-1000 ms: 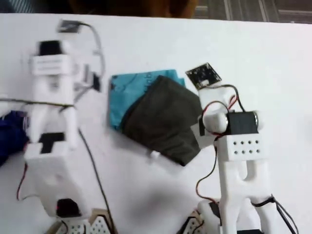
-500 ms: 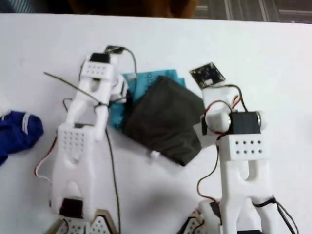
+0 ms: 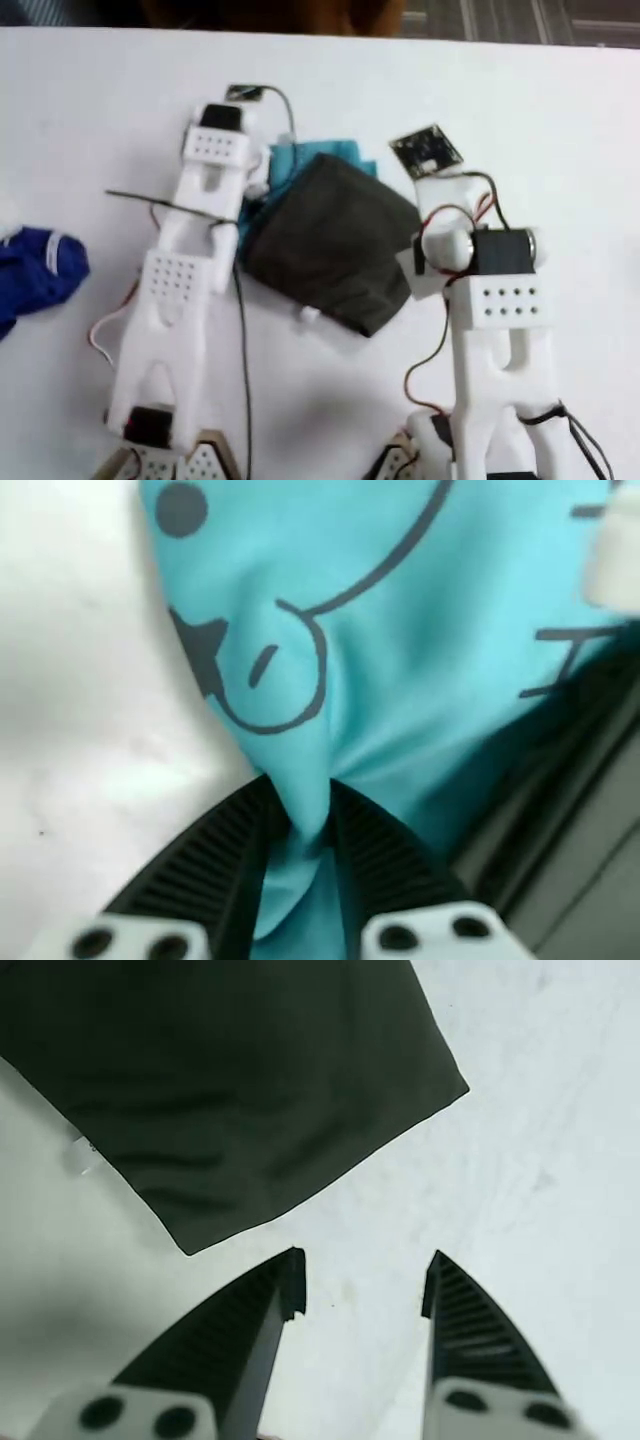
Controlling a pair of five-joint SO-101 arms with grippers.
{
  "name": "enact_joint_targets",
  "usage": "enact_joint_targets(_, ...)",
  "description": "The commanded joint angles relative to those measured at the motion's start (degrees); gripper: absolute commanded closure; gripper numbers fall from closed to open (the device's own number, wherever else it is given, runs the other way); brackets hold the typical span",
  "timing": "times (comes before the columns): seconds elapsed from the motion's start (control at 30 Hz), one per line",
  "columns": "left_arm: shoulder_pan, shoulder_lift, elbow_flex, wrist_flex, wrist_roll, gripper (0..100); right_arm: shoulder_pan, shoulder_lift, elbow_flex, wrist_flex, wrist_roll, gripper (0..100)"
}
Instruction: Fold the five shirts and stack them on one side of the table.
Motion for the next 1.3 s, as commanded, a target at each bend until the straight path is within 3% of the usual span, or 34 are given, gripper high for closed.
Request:
enact_joint_targets(0.0, -9.8, -7.4, -0.9, 0.9, 0.4, 97, 0.6, -1.6, -0.4, -0.8, 0.6, 80.0)
enact_joint_targets(0.1, -16.7, -15.8, -1.0, 0.9, -1.2, 97, 0.6, -1.6, -0.4, -0.8, 0.6, 80.0)
enact_joint_targets(0.33, -32.3, -35.3, -1.1, 0.7, -13.9, 97, 0.6, -1.6, -0.4, -2.3, 0.6, 80.0)
enact_joint_targets(0.53, -53.3, -45.3, -1.3, -0.9, -22.2, 97, 0.5, -1.6, -0.4, -2.9, 0.6, 80.0)
enact_joint_targets(0.7, -71.5, -43.9, 1.3, -5.4, -23.8, 97, 0.5, -1.6, -0.4, -2.9, 0.6, 80.0)
enact_joint_targets(0.83, -73.7, -35.9, 10.2, -10.5, -25.2, 97, 0.2, -1.6, -0.4, -3.0, 0.6, 80.0)
enact_joint_targets(0.93, -72.5, -30.1, 13.4, -9.9, -32.6, 94, 0.1, -1.6, -0.4, -3.3, 0.6, 80.0)
enact_joint_targets(1.1, -72.5, -28.9, 7.3, -4.0, -30.0, 76, 0.4, -1.6, -0.4, -2.9, 0.6, 80.0)
enact_joint_targets(1.27, -70.9, -28.9, -4.7, -1.0, -28.4, 74, 0.4, -1.6, -0.4, -2.0, 0.6, 80.0)
